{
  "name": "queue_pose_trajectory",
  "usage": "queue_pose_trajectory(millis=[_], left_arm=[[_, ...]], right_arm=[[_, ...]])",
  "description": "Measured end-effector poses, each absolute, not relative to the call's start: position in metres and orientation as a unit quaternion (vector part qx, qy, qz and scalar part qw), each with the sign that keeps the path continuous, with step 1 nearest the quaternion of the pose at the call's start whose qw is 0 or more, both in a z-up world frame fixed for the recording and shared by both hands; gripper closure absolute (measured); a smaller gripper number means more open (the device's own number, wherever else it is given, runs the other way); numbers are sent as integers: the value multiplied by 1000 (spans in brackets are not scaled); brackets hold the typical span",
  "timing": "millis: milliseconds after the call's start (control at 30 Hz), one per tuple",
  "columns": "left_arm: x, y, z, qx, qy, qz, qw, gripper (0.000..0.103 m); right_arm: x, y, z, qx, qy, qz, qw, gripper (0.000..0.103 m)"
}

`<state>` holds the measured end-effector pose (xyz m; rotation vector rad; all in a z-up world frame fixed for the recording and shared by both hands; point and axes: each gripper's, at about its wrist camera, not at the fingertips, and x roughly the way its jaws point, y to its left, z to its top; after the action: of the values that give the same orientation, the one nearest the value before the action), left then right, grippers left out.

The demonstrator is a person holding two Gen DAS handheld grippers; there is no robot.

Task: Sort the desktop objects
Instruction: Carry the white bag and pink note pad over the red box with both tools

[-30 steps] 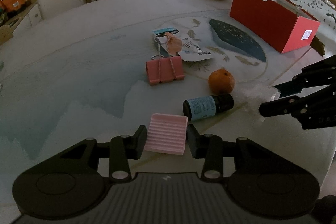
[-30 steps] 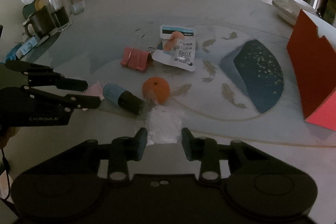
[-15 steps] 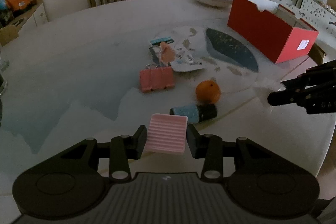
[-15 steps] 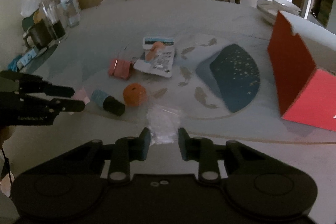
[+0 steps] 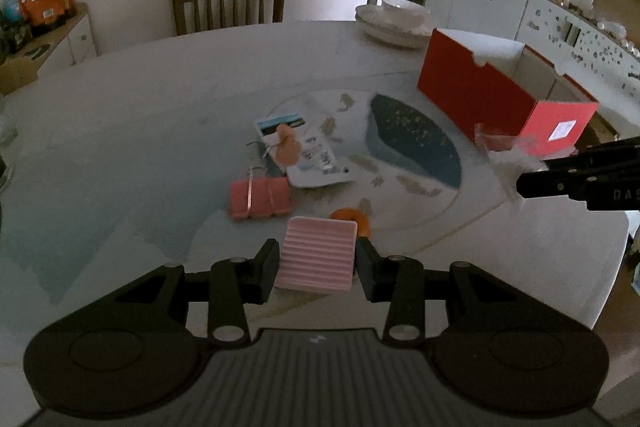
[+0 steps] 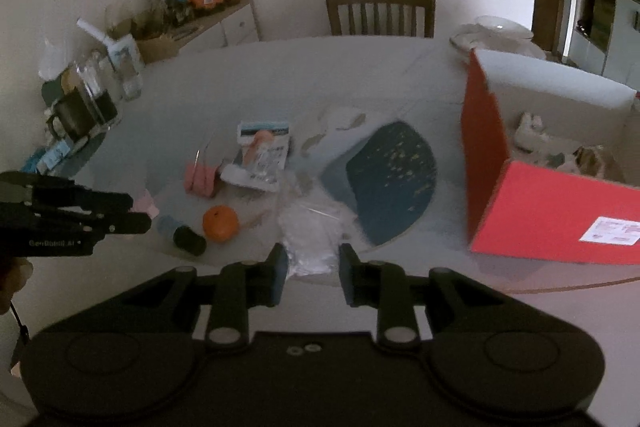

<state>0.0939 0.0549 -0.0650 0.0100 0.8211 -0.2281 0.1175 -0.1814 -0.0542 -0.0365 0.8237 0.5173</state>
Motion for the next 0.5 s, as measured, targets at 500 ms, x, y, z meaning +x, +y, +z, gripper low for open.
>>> queue_pose_trajectory(millis=[500], left_arm=[[113, -2, -35, -3, 382, -110, 917, 63]], right_arm=[[142, -247, -17, 9, 365, 250, 897, 79]])
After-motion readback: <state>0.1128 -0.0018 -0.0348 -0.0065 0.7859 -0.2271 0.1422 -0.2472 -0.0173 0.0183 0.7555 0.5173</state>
